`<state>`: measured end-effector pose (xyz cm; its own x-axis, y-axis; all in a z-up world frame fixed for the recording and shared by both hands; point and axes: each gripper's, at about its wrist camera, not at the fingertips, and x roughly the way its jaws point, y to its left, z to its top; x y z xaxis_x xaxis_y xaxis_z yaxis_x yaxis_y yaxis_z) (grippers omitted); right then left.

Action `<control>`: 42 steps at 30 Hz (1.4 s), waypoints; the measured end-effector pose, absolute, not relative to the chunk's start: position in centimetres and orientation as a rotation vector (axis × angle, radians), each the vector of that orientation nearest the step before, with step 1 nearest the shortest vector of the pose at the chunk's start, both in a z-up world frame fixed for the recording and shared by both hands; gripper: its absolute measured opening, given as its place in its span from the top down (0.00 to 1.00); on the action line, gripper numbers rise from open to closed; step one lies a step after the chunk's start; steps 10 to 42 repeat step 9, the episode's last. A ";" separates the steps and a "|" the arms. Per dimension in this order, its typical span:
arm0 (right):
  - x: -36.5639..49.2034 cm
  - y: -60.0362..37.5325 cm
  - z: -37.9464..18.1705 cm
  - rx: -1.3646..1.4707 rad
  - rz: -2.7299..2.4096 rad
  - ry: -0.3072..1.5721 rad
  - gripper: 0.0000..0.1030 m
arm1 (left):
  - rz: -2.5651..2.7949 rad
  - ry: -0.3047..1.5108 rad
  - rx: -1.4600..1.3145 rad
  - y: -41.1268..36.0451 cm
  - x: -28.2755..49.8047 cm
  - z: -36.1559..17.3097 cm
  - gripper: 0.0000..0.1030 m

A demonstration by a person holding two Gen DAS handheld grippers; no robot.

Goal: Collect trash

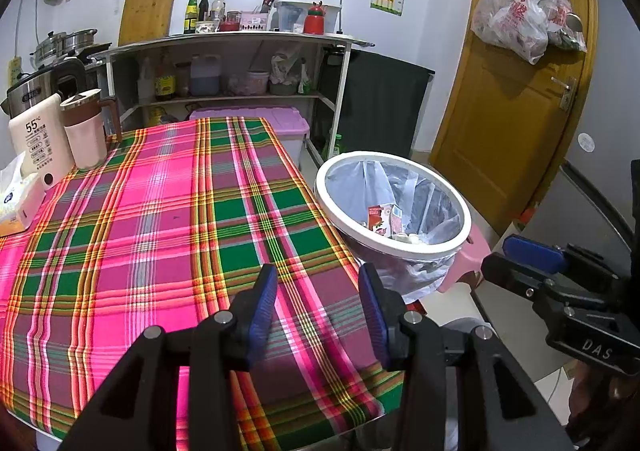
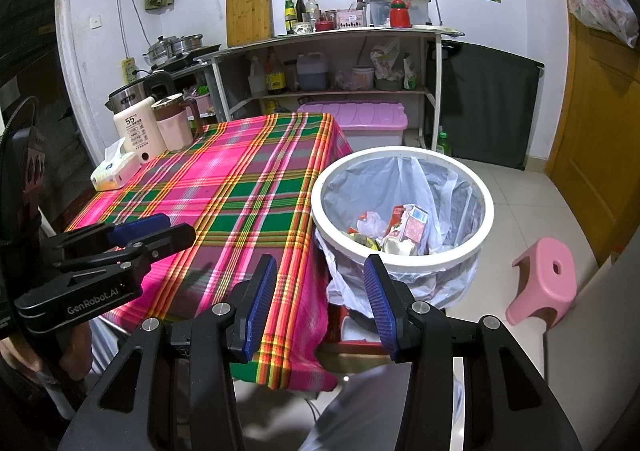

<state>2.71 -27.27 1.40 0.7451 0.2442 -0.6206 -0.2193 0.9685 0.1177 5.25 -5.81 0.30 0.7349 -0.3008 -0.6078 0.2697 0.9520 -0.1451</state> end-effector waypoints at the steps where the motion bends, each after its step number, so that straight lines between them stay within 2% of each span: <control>1: 2.7 -27.2 1.4 0.038 0.253 0.685 0.55 | -0.312 0.678 -0.048 -5.8 5.2 0.3 0.58; 42: 2.7 -27.3 1.4 0.037 0.254 0.685 0.55 | -0.313 0.679 -0.047 -5.9 5.3 0.2 0.58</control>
